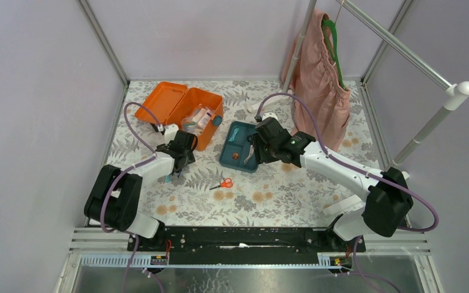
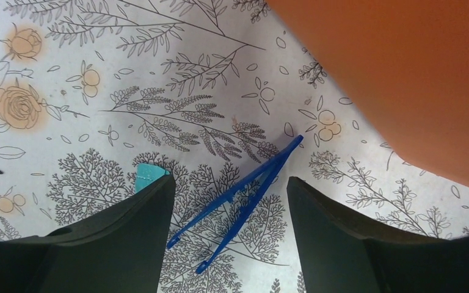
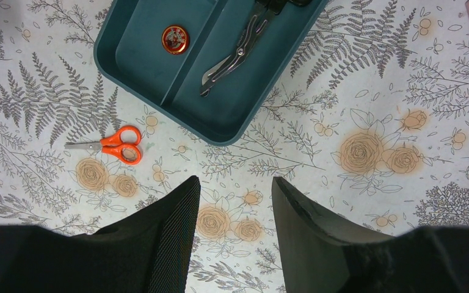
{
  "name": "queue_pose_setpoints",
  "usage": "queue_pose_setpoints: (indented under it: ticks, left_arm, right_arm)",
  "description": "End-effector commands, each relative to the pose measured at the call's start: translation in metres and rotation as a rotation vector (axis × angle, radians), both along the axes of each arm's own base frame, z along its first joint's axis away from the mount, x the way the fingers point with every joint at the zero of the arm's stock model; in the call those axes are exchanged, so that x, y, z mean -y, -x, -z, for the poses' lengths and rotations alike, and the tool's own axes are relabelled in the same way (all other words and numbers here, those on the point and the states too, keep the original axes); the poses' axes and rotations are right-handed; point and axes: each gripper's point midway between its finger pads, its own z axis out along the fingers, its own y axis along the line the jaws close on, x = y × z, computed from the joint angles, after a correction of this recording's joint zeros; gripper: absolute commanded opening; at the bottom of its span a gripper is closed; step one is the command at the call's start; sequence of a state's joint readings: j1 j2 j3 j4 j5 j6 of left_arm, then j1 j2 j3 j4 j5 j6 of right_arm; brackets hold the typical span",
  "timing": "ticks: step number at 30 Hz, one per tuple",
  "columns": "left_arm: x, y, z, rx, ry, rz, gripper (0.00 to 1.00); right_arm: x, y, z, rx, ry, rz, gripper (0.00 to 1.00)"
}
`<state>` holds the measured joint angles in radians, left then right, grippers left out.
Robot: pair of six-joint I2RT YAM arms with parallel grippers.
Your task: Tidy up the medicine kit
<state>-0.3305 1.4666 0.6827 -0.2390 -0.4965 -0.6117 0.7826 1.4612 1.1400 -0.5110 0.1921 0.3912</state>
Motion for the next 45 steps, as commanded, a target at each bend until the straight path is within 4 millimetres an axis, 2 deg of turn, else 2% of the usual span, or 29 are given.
queue_pose_setpoints:
  ticks: [1, 9, 12, 17, 23, 26, 31, 35, 39, 45]
  left_arm:
    - [0.005, -0.018, -0.001, 0.033, 0.022, -0.007, 0.74]
    - [0.009, -0.019, 0.006, 0.001, 0.039, 0.008, 0.66]
    - [0.012, -0.019, 0.009, -0.004, 0.05, 0.019, 0.59]
    - [0.014, -0.018, 0.013, -0.023, 0.057, 0.023, 0.43]
    - [0.015, -0.016, 0.012, -0.025, 0.066, 0.019, 0.3]
    - [0.013, -0.016, 0.01, -0.017, 0.061, 0.008, 0.29]
    - [0.007, -0.019, 0.011, -0.019, 0.047, -0.022, 0.46]
    - [0.003, -0.022, 0.013, -0.022, 0.057, -0.041, 0.48]
    - [0.007, -0.026, 0.018, -0.031, 0.078, -0.031, 0.41]
    - [0.012, -0.025, 0.02, -0.028, 0.107, -0.022, 0.22]
  right_arm:
    - [0.0, -0.004, -0.015, 0.028, -0.026, 0.011, 0.55]
    - [-0.001, -0.004, -0.025, 0.044, -0.054, 0.026, 0.55]
    - [0.0, -0.004, -0.027, 0.047, -0.059, 0.031, 0.55]
    - [0.004, -0.003, -0.027, 0.049, -0.048, 0.042, 0.55]
    - [0.004, -0.002, -0.023, 0.037, -0.053, 0.05, 0.55]
    - [0.004, -0.002, -0.022, 0.039, -0.054, 0.055, 0.55]
    - [0.004, -0.001, -0.024, 0.041, -0.063, 0.057, 0.55]
    - [0.006, -0.001, -0.026, 0.044, -0.055, 0.059, 0.55]
    - [0.009, 0.0, -0.028, 0.051, -0.054, 0.066, 0.55]
    - [0.016, 0.0, -0.033, 0.063, -0.036, 0.089, 0.55]
